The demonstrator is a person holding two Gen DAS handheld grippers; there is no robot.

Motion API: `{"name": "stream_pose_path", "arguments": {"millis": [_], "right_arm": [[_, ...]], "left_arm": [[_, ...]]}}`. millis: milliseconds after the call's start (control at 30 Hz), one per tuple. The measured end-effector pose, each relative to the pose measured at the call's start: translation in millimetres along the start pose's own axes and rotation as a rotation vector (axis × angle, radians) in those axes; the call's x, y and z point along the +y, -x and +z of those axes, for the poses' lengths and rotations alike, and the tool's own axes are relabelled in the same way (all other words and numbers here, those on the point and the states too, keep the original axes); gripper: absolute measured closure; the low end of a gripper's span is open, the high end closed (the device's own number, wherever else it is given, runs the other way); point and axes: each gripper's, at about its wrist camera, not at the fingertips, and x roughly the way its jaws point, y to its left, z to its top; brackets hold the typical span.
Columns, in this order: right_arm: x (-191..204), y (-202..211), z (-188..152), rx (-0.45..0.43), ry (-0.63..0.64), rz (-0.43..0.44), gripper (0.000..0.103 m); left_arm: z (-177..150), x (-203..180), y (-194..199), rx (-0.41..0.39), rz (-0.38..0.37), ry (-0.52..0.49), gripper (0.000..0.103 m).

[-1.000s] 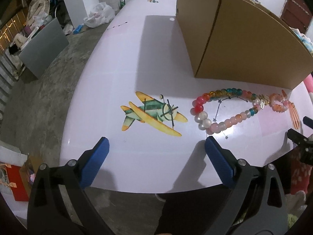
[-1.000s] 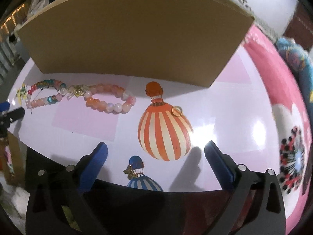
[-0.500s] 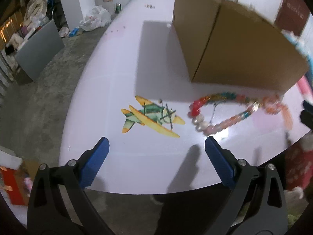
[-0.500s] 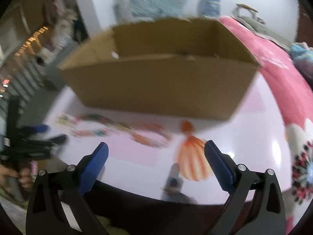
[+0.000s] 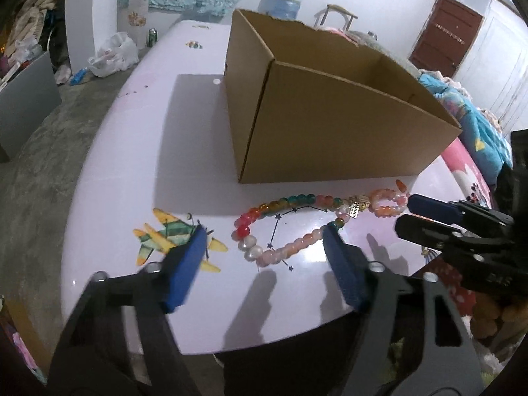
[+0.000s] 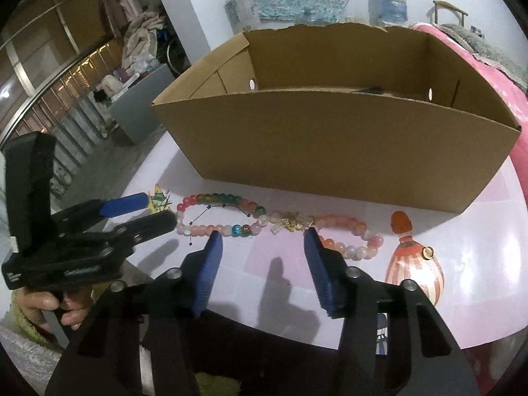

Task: Organize jewelry
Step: 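Close the left gripper on the rainbow beaded bracelet while the right gripper steadies it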

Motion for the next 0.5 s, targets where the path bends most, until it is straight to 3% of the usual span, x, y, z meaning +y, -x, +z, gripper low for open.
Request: {"name": "stream_pose_path", "arguments": {"millis": [167,300,500], "right_arm": [[-3,1,0,-0.006,-0.017,-0.012,0.063],[-4,0,0,-0.006,-0.019,-0.006,0.068],[0,-7,2,0.014,-0.016,0.031,0.074]], "left_arm": [[4,3,-21,0.065,0.036,0.011,0.067],[0,2,-22,0.066,0.083,-0.004,0.086],[-6,9,-16,0.073,0.072,0.005,0.094]]}}
